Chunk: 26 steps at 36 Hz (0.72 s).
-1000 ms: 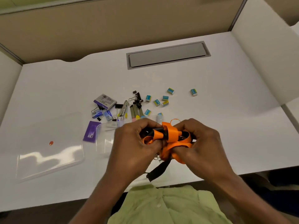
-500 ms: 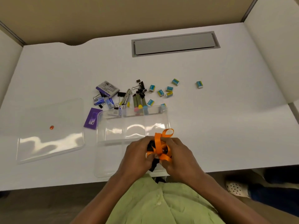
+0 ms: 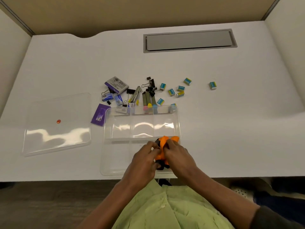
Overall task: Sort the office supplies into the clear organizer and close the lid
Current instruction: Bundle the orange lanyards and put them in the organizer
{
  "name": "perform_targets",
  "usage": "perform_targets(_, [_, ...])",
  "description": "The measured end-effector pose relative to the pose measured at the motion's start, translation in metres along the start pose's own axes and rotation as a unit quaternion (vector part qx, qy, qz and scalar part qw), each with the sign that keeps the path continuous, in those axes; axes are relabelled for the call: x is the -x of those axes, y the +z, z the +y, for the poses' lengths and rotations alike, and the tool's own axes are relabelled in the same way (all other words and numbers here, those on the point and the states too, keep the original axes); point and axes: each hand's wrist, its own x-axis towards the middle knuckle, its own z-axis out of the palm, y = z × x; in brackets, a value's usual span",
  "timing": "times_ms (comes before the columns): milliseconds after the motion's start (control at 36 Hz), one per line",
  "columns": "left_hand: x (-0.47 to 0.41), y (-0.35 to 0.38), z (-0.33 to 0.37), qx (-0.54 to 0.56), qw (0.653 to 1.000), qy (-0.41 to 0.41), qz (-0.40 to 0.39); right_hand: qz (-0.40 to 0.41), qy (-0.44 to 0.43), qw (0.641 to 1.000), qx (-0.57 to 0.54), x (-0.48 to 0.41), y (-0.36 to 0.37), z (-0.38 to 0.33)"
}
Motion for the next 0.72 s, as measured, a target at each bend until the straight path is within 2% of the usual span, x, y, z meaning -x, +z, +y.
perform_targets(194, [-0.015,0.014,-0.007,-0.114,0.992,0.035,0.039,-0.004,0.011,1.0,-0.01,0.009,-0.018,0.006])
perform_targets(306, [-0.018,0.018,0.002,-0.155,0.985,0.056,0.045,0.084,0.042,0.995,-0.035,0.021,-0.026,0.015])
perform_targets(417, [-0.023,0.018,0.012,-0.175,0.983,0.033,0.036,0.133,0.034,0.99,0.01,0.02,-0.031,0.019])
perform_targets(500, [-0.025,0.014,0.011,-0.161,0.986,0.022,0.026,0.111,0.004,0.991,0.073,0.018,-0.021,0.023])
perform_targets(639, [-0.021,0.003,0.01,-0.126,0.991,0.024,0.044,0.125,-0.063,0.988,0.071,0.024,0.006,0.038])
perform_targets(722, [-0.018,0.001,0.01,-0.14,0.987,0.071,0.026,0.098,-0.118,0.985,0.082,0.031,0.014,0.045])
